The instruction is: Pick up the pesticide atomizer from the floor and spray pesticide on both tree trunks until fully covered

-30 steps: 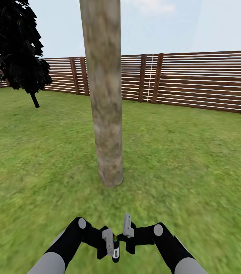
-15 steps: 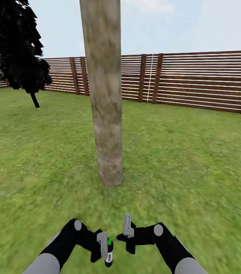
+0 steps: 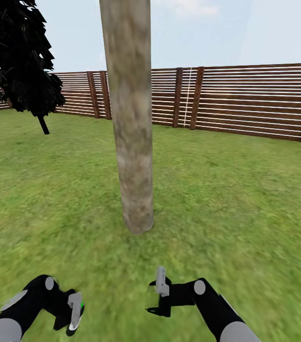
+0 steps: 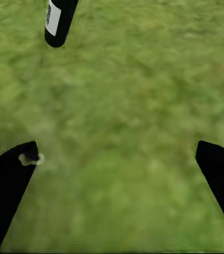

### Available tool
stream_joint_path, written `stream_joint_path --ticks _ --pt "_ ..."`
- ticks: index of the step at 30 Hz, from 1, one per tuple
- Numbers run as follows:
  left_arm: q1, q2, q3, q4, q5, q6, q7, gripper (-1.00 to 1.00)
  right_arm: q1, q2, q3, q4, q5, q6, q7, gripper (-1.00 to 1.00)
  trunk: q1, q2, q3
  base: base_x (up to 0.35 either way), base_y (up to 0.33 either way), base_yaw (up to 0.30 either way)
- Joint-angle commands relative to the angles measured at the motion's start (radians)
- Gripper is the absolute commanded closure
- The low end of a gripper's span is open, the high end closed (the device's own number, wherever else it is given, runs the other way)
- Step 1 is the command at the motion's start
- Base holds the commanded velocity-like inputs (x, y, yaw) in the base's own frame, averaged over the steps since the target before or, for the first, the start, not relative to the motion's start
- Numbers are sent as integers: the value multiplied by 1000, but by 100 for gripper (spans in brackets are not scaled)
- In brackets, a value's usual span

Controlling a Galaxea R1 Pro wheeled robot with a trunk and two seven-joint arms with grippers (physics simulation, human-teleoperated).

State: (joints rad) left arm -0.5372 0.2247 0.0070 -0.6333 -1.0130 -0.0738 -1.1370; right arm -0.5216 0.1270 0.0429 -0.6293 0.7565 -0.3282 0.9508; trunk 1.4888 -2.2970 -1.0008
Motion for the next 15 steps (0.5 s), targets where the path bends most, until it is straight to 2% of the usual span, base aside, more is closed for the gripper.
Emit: stream_joint_path --ticks 1,2,3,4,5,7,9,11,13,14,15 --pt "0 17 18 0 6 0 13 100 0 -3 -1 0 0 0 -2 -100 0 0 0 0 0 0" --pt "0 26 51 0 9 -1 35 100 0 -5 -3 0 0 -1 -4 -100 0 0 0 0 0 0" --pt "0 28 100 0 10 -1 63 100 0 -7 -4 1 0 -1 -7 -100 0 0 0 0 0 0" --pt "0 26 175 0 12 -1 105 100 0 -28 -6 5 -2 -1 -35 -100 0 0 0 0 0 0" --pt "0 23 218 1 14 -2 137 100 1 -52 -10 19 -5 -1 -76 -100 0 0 0 0 0 0" --pt "1 2 276 24 37 -3 211 100 3 -91 -51 125 -8 -2 -227 -100 0 0 0 0 0 0" --pt "0 -26 320 73 107 -3 313 100 4 -120 -175 292 -21 -5 -429 -100 0 0 0 0 0 0" --pt "0 -45 349 104 211 -1 418 100 4 -149 -287 420 -28 -21 -625 -100 0 0 0 0 0 0" --pt "0 -60 361 120 334 11 517 100 11 -161 -347 471 -31 -62 -819 -100 0 0 0 0 0 0" --pt "0 -74 364 123 399 38 599 100 35 -168 -370 483 -32 -104 -944 -100 0 0 0 0 0 0" --pt "0 -82 365 124 421 55 643 100 48 -170 -377 486 -33 -127 -993 -100 0 0 0 0 0 0"
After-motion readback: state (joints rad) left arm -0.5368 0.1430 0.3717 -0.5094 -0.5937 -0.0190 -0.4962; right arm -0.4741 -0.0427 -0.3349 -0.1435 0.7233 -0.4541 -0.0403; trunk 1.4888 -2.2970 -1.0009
